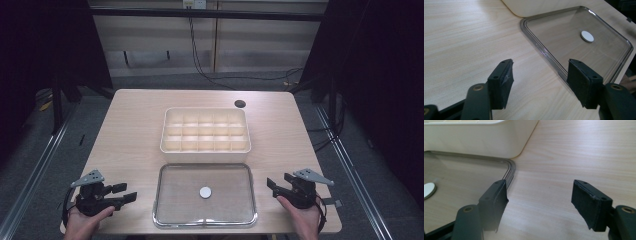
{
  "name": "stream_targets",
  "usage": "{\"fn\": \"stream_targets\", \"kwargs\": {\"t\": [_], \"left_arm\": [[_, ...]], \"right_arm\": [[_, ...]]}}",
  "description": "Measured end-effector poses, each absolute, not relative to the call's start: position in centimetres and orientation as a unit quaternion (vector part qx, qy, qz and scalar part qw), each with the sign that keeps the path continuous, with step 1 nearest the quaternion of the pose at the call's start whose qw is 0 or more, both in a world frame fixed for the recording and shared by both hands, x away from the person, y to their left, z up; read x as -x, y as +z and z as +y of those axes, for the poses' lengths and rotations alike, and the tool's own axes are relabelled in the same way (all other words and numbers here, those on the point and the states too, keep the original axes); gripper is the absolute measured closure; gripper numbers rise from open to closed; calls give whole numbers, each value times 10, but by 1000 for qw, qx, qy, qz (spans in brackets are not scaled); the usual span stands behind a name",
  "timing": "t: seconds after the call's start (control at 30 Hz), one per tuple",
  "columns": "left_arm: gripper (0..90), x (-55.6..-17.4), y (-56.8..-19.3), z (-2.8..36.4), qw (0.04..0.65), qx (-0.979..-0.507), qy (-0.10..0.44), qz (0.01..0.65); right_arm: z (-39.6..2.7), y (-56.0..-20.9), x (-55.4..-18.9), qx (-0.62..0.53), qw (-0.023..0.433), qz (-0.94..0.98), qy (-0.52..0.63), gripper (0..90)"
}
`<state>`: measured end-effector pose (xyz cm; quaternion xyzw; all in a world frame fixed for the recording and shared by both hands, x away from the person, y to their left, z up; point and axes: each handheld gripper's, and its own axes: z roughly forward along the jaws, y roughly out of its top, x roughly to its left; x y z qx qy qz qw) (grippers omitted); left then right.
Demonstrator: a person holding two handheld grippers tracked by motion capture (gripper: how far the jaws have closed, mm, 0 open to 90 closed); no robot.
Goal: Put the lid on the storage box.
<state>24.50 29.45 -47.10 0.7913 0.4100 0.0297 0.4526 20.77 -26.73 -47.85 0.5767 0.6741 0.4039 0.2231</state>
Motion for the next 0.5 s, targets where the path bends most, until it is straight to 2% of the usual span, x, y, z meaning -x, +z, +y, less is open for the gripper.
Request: {"fn": "stream_targets", "kwargs": {"t": [0.13,0.23,0.33,0.37,0.5], "left_arm": [[381,-247,-471,295,446,-798,35,405],[385,-248,-473,297,446,-795,29,409],[425,-247,-472,298,447,-793,30,412],[433,-246,-472,298,450,-794,29,409],[447,-243,-469,293,448,-794,32,410]], "right_arm": [[-267,-477,-207,-572,203,681,410,287],[-267,-476,-205,-568,196,684,415,325],[-265,-473,-203,-568,188,688,412,343],[-266,-471,-201,-571,184,688,409,377],[-266,-464,-196,-569,190,681,419,370]]}}
